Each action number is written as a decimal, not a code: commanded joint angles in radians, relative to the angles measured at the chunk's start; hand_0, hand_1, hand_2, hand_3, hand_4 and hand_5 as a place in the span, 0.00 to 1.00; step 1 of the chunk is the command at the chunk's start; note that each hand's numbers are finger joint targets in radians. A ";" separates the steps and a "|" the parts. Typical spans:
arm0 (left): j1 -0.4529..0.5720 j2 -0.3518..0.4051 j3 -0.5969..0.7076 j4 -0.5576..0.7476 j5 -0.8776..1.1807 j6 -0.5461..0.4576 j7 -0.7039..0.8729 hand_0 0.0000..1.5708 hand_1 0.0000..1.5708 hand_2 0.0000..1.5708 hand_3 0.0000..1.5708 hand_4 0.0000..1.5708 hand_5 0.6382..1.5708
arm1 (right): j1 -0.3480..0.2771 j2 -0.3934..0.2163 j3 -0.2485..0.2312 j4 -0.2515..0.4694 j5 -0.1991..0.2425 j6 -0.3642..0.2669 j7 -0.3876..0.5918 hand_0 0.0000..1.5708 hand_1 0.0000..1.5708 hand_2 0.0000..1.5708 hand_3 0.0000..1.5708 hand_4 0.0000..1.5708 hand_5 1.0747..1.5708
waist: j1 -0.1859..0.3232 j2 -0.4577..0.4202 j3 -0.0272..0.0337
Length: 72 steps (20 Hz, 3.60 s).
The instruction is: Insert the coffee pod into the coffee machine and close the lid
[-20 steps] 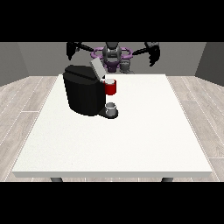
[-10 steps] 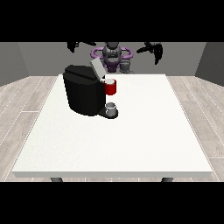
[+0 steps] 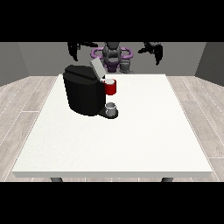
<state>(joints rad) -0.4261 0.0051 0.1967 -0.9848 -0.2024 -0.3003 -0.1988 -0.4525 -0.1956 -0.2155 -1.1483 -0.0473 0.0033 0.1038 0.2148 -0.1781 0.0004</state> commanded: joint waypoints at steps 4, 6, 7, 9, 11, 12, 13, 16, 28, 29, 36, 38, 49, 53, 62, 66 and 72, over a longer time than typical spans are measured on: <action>0.072 -0.005 -0.057 -0.185 0.034 0.008 0.033 0.00 0.00 0.00 0.00 0.21 1.00 | -0.082 0.005 -0.007 0.083 -0.016 -0.007 -0.024 0.00 0.00 0.00 0.00 0.04 1.00 | 0.011 0.106 -0.0001; 0.103 0.016 -0.041 -0.242 0.055 -0.019 0.079 0.00 0.00 0.00 0.00 0.17 1.00 | -0.083 0.024 0.026 0.087 0.019 -0.038 -0.020 0.00 0.00 0.00 0.00 0.00 1.00 | 0.011 0.098 -0.0002; 0.082 0.043 -0.031 -0.240 0.045 -0.010 0.013 0.00 0.00 0.00 0.00 0.19 1.00 | -0.079 0.006 0.002 0.102 -0.008 0.003 -0.085 0.00 0.00 0.00 0.00 0.00 1.00 | -0.003 0.162 -0.0001; 0.145 -0.004 -0.105 -0.288 0.063 0.077 0.068 0.00 0.00 0.00 0.00 0.24 1.00 | -0.110 0.025 0.040 0.113 0.005 -0.004 -0.004 0.00 0.00 0.00 0.00 0.00 1.00 | -0.026 0.117 -0.0003; 0.126 0.053 -0.015 -0.267 0.080 0.020 0.005 0.00 0.00 0.00 0.00 0.24 1.00 | -0.125 0.032 0.060 0.089 0.007 0.022 -0.051 0.00 0.00 0.00 0.00 0.00 1.00 | -0.042 0.180 -0.0004; 0.131 0.034 -0.053 -0.333 0.093 -0.001 0.087 0.00 0.00 0.00 0.00 0.22 1.00 | -0.175 0.010 0.028 0.123 -0.011 0.011 -0.030 0.00 0.00 0.00 0.00 0.00 1.00 | -0.020 0.168 -0.0002; 0.139 -0.004 -0.086 -0.343 0.067 0.041 0.119 0.00 0.00 0.00 0.00 0.23 1.00 | -0.188 0.034 0.061 0.119 0.016 -0.015 0.012 0.00 0.00 0.00 0.00 0.00 1.00 | -0.020 0.145 -0.0003; 0.156 0.028 -0.078 -0.371 0.058 0.059 0.059 0.00 0.00 0.00 0.00 0.24 1.00 | -0.206 0.027 0.061 0.138 0.015 0.006 -0.059 0.00 0.00 0.00 0.00 0.00 1.00 | -0.046 0.204 -0.0003; 0.199 0.099 -0.037 -0.388 0.091 0.050 0.069 0.00 0.00 0.00 0.00 0.22 1.00 | -0.297 0.062 0.138 0.145 0.078 -0.017 -0.027 0.00 0.00 0.00 0.00 0.13 1.00 | -0.064 0.229 -0.0006; 0.187 0.094 -0.049 -0.419 0.094 0.046 0.081 0.00 0.00 0.00 0.00 0.23 1.00 | -0.310 0.043 0.122 0.165 0.070 0.004 -0.069 0.00 0.00 0.00 0.00 0.14 1.00 | -0.039 0.253 -0.0004; 0.182 0.080 -0.069 -0.430 0.100 0.042 0.150 0.00 0.00 0.00 0.00 0.23 1.00 | -0.396 0.020 0.138 0.156 0.085 0.016 0.023 0.00 0.00 0.00 0.00 0.00 1.00 | -0.001 0.217 -0.0004; 0.138 0.081 -0.073 -0.424 0.081 0.064 0.110 0.00 0.00 0.00 0.00 0.26 1.00 | -0.413 0.065 0.159 0.154 0.113 -0.034 -0.021 0.00 0.00 0.00 0.00 0.00 1.00 | -0.003 0.276 -0.0004; 0.146 0.054 -0.133 -0.400 0.053 0.046 0.061 0.00 0.00 0.00 0.00 0.23 1.00 | -0.510 -0.009 0.206 0.046 0.193 -0.041 0.103 0.00 0.00 0.00 0.00 0.19 1.00 | 0.108 0.315 -0.0016; 0.080 0.060 -0.135 -0.438 0.068 0.033 0.085 0.00 0.00 0.00 0.00 0.26 1.00 | -0.522 -0.026 0.188 0.033 0.202 -0.064 0.138 0.00 0.00 0.00 0.00 0.10 1.00 | 0.178 0.355 -0.0003; 0.005 0.040 -0.166 -0.425 0.074 0.012 0.086 0.00 0.00 0.00 0.00 0.27 1.00 | -0.603 -0.102 0.174 -0.077 0.218 -0.061 0.245 0.00 0.00 0.00 0.00 0.00 1.00 | 0.256 0.432 -0.0005; -0.049 0.079 -0.132 -0.421 0.102 -0.017 0.070 0.00 0.00 0.00 0.00 0.23 1.00 | -0.700 -0.093 0.186 -0.030 0.239 -0.060 0.229 0.00 0.00 0.00 0.00 0.00 1.00 | 0.295 0.496 -0.0016; -0.058 0.068 -0.123 -0.451 0.122 -0.006 0.093 0.00 0.00 0.00 0.00 0.22 1.00 | -0.756 -0.076 0.164 0.081 0.251 -0.077 0.132 0.00 0.00 0.00 0.00 0.00 1.00 | 0.284 0.525 -0.0008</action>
<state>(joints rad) -0.4706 0.0731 0.0639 -1.4281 -0.0950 -0.3060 -0.1064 -1.1615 -0.2849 -0.0436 -1.1133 0.1967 -0.0614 0.2925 0.4937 0.3166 0.0010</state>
